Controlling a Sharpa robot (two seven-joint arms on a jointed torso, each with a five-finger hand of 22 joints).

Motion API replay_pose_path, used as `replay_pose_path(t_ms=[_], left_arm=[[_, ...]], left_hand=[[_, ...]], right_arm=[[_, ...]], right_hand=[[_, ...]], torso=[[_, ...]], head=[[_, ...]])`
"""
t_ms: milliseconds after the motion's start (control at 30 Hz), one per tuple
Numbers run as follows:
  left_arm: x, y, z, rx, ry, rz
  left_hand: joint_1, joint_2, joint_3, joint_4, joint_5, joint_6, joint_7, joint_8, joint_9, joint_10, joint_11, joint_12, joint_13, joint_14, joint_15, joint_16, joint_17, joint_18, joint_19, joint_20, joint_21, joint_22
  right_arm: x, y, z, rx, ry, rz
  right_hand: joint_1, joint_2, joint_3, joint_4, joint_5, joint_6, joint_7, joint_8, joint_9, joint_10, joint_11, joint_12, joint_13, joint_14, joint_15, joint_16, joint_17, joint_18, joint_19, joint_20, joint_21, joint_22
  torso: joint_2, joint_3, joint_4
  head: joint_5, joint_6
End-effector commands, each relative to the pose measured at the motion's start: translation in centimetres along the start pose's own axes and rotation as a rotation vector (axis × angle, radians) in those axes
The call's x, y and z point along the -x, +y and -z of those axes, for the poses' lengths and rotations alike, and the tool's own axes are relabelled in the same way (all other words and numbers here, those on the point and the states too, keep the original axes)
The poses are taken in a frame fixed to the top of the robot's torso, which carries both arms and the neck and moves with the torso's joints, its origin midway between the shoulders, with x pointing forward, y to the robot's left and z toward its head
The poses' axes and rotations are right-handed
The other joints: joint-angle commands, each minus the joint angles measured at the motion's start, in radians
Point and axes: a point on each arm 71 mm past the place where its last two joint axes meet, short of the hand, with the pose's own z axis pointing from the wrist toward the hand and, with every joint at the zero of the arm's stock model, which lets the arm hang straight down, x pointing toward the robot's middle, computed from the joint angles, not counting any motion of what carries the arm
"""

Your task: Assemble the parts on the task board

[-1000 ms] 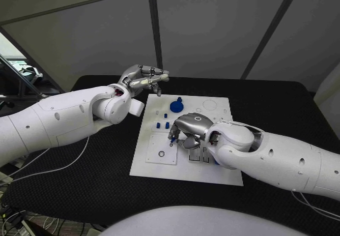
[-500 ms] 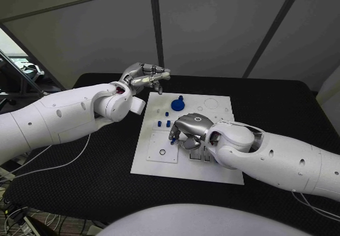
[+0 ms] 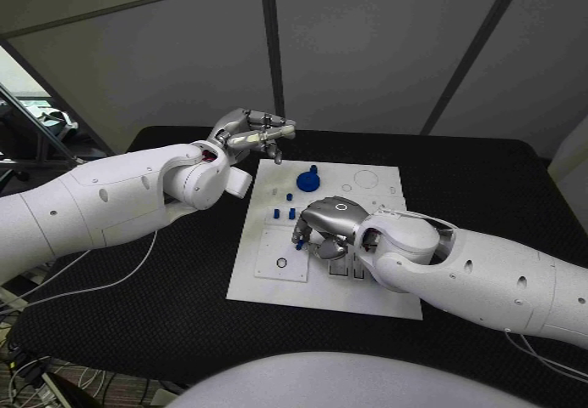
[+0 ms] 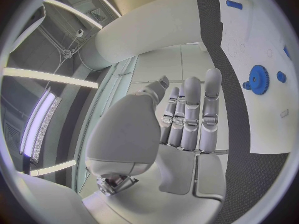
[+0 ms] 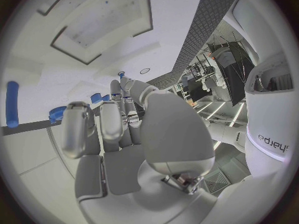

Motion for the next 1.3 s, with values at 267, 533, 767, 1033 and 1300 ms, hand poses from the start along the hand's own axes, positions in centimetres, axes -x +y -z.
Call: replay_pose_path(t_ms=[267,533,767,1033,1300], left_arm=[[-0.2,-0.1,-0.1,0.0,0.013,0.009],[-0.2,-0.2,-0.1,-0.001,0.014,0.009],[-0.2,-0.2,-0.1,0.001,0.015,0.009],[-0.2,-0.1,-0.1,0.008,0.019,0.01],[-0.2,-0.1,-0.1,0.016,0.025,0.012]], left_hand=[[0.006,0.007,0.002,-0.001,-0.003,-0.007,0.001,0.001,-0.002,-0.005,0.003,0.006,-0.002,-0.006,-0.001,-0.006,-0.002,0.042,-0.004,0.0,-0.006,-0.001],[0.005,0.007,0.002,-0.001,-0.003,-0.007,0.002,0.001,-0.002,-0.005,0.003,0.006,-0.002,-0.007,-0.001,-0.006,-0.002,0.042,-0.004,0.001,-0.007,-0.001],[0.005,0.007,0.002,-0.001,-0.003,-0.007,0.002,0.001,-0.002,-0.005,0.003,0.006,-0.002,-0.007,-0.001,-0.006,-0.002,0.042,-0.004,0.001,-0.007,-0.001],[0.005,0.008,0.002,-0.001,-0.003,-0.009,0.002,0.001,-0.002,-0.007,0.004,0.007,-0.002,-0.007,0.0,-0.007,-0.003,0.042,-0.004,0.001,-0.008,-0.002],[0.003,0.009,0.001,0.001,-0.003,-0.011,0.003,0.001,-0.002,-0.009,0.005,0.007,-0.002,-0.008,0.001,-0.007,-0.005,0.042,-0.004,0.001,-0.009,-0.003]], right_arm=[[-0.5,0.0,-0.2,-0.011,0.047,0.035],[-1.1,0.1,-0.3,-0.011,0.067,0.039],[-1.2,0.1,-0.4,-0.01,0.066,0.037],[-0.9,-0.3,-0.3,-0.016,0.01,0.019],[0.0,-0.3,0.9,0.002,-0.097,-0.019]], right_hand=[[-0.007,0.005,-0.007,-0.003,0.005,0.007,0.003,0.004,0.001,0.001,0.007,-0.002,0.0,0.04,-0.007,0.002,-0.002,-0.009,0.027,-0.003,0.006,0.129],[-0.012,0.003,-0.011,-0.001,0.006,0.007,0.003,0.003,0.002,0.0,0.008,-0.003,0.0,0.038,-0.007,0.001,-0.006,-0.008,0.025,-0.002,0.002,0.127],[-0.041,-0.009,-0.034,0.012,0.023,-0.019,0.011,-0.009,-0.004,-0.026,0.016,-0.02,-0.005,0.034,0.0,-0.001,-0.017,-0.004,0.016,0.002,-0.014,0.119],[-0.068,-0.04,-0.057,0.027,0.033,-0.179,0.015,-0.012,-0.027,-0.132,0.036,-0.062,-0.015,0.018,0.017,-0.023,-0.057,0.015,-0.024,0.019,-0.099,0.066],[-0.069,-0.036,-0.059,0.033,0.04,-0.191,0.016,-0.006,-0.023,-0.141,0.036,-0.054,-0.013,0.013,0.016,-0.039,-0.085,0.016,-0.025,0.02,-0.106,0.062]], torso=[[0.001,-0.0004,-0.0001],[0.001,-0.0006,0.0],[0.0,-0.0008,-0.0004],[-0.001,-0.0001,-0.0006],[0.0,0.0,-0.0004]], head=[[0.001,0.001],[0.002,0.0],[0.001,-0.002],[0.002,0.0],[-0.002,0.003]])
